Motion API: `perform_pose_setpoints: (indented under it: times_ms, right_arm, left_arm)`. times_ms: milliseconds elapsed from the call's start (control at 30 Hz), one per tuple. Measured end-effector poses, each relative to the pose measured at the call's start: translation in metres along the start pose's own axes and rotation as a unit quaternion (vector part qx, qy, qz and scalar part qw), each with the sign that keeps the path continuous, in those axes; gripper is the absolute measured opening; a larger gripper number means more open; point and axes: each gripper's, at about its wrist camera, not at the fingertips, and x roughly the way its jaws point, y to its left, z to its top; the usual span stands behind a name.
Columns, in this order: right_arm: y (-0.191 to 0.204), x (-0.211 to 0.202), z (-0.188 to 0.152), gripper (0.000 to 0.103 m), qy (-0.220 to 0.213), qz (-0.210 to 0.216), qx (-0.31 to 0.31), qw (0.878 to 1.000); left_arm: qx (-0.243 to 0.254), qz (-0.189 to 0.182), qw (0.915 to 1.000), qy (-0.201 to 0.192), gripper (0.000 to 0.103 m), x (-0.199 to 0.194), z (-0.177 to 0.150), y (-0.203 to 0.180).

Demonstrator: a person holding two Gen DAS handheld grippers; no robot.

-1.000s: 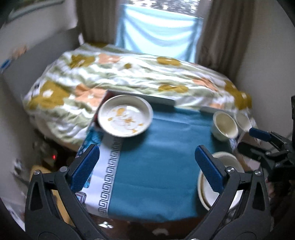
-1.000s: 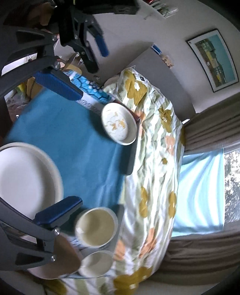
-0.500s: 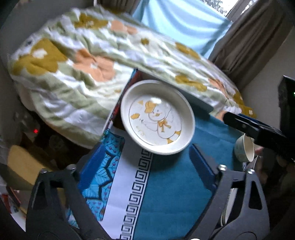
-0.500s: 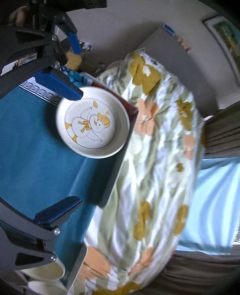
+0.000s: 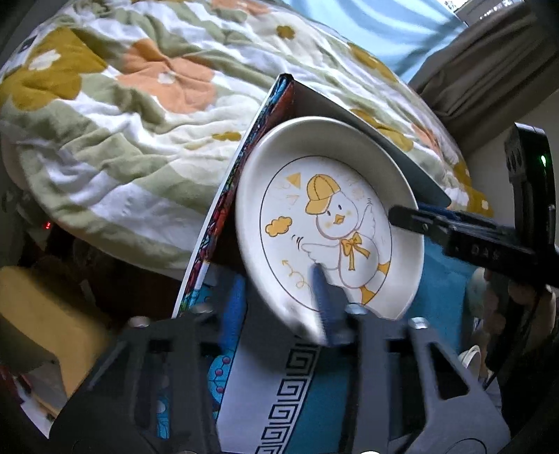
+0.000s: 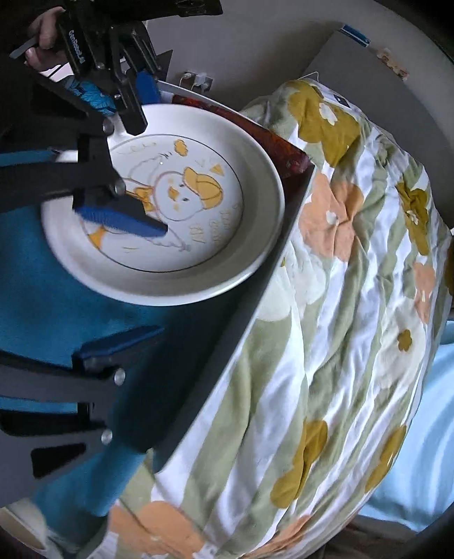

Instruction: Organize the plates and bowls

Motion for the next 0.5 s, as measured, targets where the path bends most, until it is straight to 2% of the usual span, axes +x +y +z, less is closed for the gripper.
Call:
perform_pose_setpoints:
  times_ms: [33,100,133,200,500]
  right_arm:
    - [-0.0011,0.0038,0.0027,0.031,0.003,0.0,-0.001,1.0]
    - [-0.0023,0.0087,0.0053,0.027,0.007,0.002,-0.003,1.0]
    - [-0.0026,0.011,0.0054,0.023,0.009,0.004,-0.007,1.0]
    - [-0.0032,0.0127,0.0049,0.021,0.008,0.016,-0.01,1.0]
    - [0.0008,0.0063,0.0011,0.021,-0.011,0.016,-0.022,1.0]
  left_arm:
    - [0.004,0.01,0.9999,-0.001,0.023,0.0001,0.0008,-0.0017]
    - [0.01,0.02,0.9997,-0.005,0.022,-0.0006,0.0001,-0.0041]
    - [0.014,0.026,0.9995,-0.006,0.017,-0.0006,-0.0002,-0.0049]
    - [0.016,0.035,0.9992,-0.005,0.016,0.0011,-0.0007,-0.0055]
    - [0.02,0.044,0.9988,-0.007,0.015,0.0025,-0.0026,-0.0054]
